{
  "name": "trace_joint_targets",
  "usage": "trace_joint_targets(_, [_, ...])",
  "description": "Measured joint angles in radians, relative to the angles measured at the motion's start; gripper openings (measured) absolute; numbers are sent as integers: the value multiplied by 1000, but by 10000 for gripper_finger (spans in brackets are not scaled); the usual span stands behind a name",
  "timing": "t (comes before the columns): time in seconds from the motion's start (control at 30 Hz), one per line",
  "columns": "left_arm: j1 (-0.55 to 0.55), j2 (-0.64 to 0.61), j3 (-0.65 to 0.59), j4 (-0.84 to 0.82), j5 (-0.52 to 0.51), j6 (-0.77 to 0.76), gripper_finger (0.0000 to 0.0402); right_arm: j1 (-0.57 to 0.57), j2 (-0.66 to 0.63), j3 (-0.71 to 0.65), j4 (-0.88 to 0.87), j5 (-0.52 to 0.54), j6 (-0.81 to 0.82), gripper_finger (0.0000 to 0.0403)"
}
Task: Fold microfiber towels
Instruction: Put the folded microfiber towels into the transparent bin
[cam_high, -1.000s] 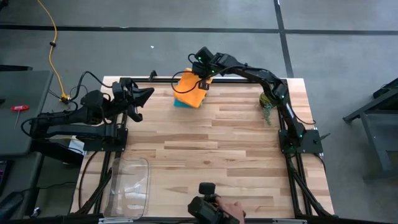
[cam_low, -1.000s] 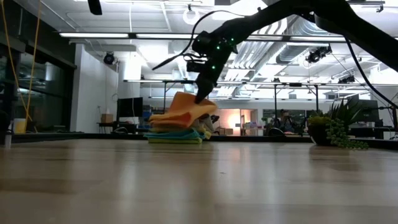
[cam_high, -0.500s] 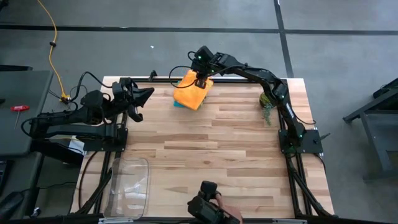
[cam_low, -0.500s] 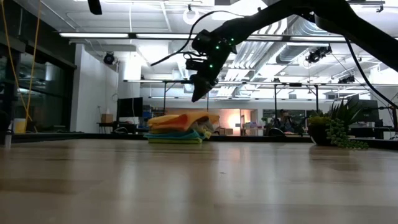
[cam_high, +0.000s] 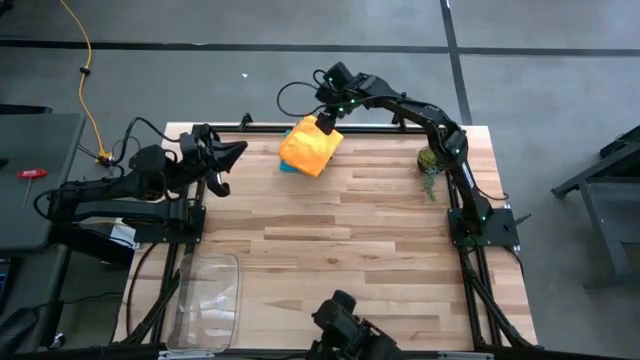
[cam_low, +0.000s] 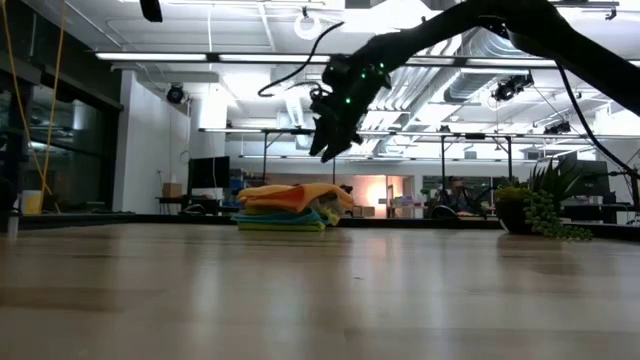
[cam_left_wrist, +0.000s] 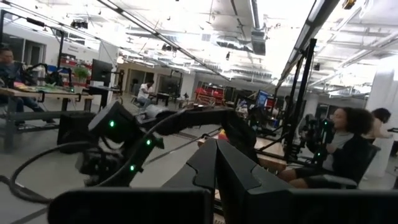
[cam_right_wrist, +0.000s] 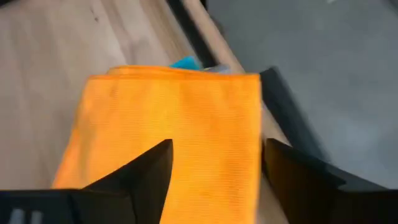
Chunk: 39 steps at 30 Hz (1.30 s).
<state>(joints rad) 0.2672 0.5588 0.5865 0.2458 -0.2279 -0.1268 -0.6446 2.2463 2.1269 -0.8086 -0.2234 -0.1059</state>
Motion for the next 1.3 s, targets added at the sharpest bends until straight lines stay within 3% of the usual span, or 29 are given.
trace_joint_targets(0.1, [0, -11, 0, -29, 0, 0, 0, 26, 2, -49, 68, 41, 64, 177])
trace_joint_targets(0.2, [0, -26, 0, -51, 0, 0, 0, 50, 2, -80, 151, 45, 114, 54])
trace_joint_targets(0.27, [0, -35, 0, -51, 0, 0, 0, 59, 2, -88, 170, 46, 171, 19])
trace_joint_targets(0.37, [0, -45, 0, -51, -24, 0, 0, 53, 3, -88, 178, 58, 280, 20])
trace_joint_targets(0.6, [0, -48, 0, -67, -90, 0, 0, 53, 45, -88, 181, 20, 369, 2])
trace_joint_targets(0.97, [-1, -48, 0, -90, -90, -19, 0, 68, 95, -88, 207, 84, 478, 0])
trace_joint_targets(1.3, [-1, -47, 0, -150, -90, -19, 0, 63, 106, -88, 238, 76, 588, 0])
